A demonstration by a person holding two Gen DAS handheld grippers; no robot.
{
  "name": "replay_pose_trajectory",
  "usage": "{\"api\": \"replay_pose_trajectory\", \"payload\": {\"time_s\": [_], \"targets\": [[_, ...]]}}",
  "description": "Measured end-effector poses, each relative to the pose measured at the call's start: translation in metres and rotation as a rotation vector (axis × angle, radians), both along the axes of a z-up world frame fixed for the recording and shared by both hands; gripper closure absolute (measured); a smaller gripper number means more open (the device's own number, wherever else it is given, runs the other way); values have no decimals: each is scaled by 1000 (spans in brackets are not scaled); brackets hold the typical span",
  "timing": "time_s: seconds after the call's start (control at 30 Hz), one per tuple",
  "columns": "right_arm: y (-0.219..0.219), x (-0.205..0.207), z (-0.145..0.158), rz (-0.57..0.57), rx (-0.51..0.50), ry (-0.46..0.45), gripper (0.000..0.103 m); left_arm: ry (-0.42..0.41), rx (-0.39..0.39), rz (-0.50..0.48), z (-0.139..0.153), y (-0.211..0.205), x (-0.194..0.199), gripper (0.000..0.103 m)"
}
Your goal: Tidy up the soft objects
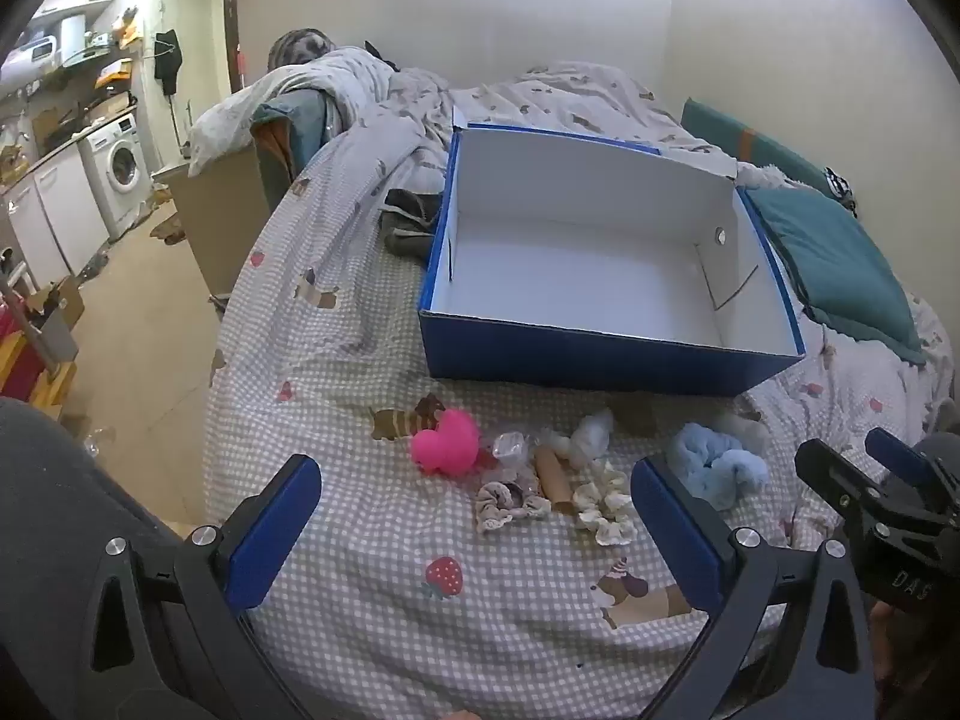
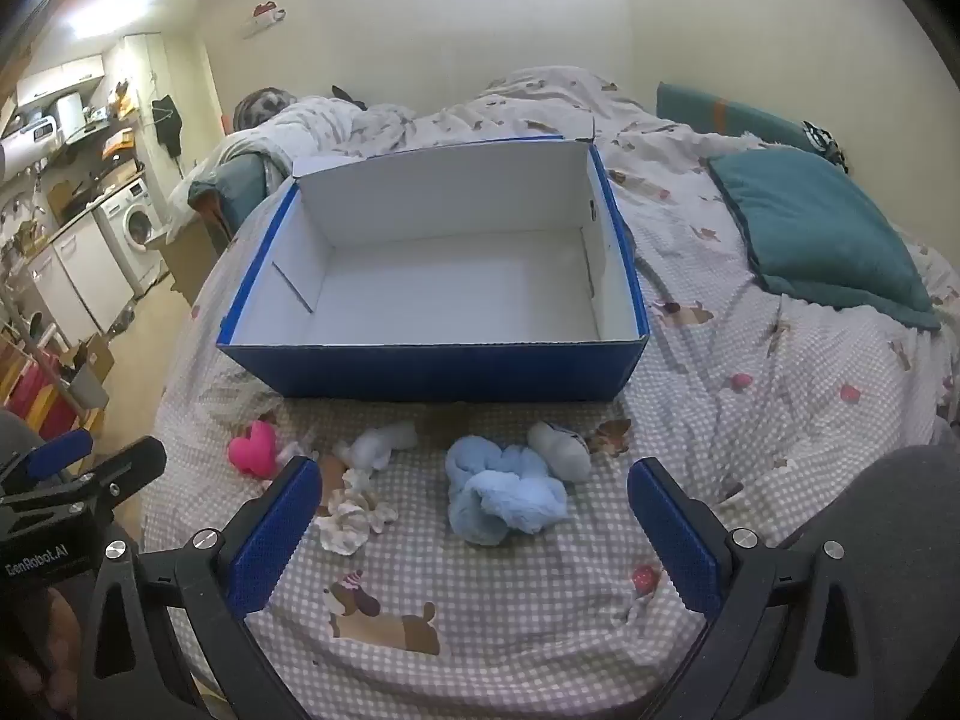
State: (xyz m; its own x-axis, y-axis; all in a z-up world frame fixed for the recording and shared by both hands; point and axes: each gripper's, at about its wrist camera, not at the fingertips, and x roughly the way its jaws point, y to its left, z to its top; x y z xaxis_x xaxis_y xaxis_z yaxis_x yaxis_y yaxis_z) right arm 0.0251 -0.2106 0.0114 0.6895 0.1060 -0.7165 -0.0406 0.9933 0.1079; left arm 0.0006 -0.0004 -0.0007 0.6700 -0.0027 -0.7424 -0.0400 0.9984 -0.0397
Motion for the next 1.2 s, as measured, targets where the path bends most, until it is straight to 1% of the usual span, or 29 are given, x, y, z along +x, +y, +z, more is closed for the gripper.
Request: {"api": "replay_pose_trajectory", "payload": {"time_s": [0.03, 0.43, 0.47, 0.73, 1.2], "targets": [[0, 0, 0, 0, 2, 0, 0, -18, -13, 3, 0, 1, -1, 0], [1, 0, -1, -4, 1, -1, 0, -23, -12, -4, -3, 6, -2, 0], [1, 0, -1, -4, 1, 0, 0, -10, -3, 5, 0, 0, 0, 0], [1, 2, -2, -3, -1, 0, 0, -10, 8, 23, -3, 4, -1, 0], [2, 2, -2, -5, -3, 1, 0, -9, 10, 22, 0, 2, -1, 0]]}}
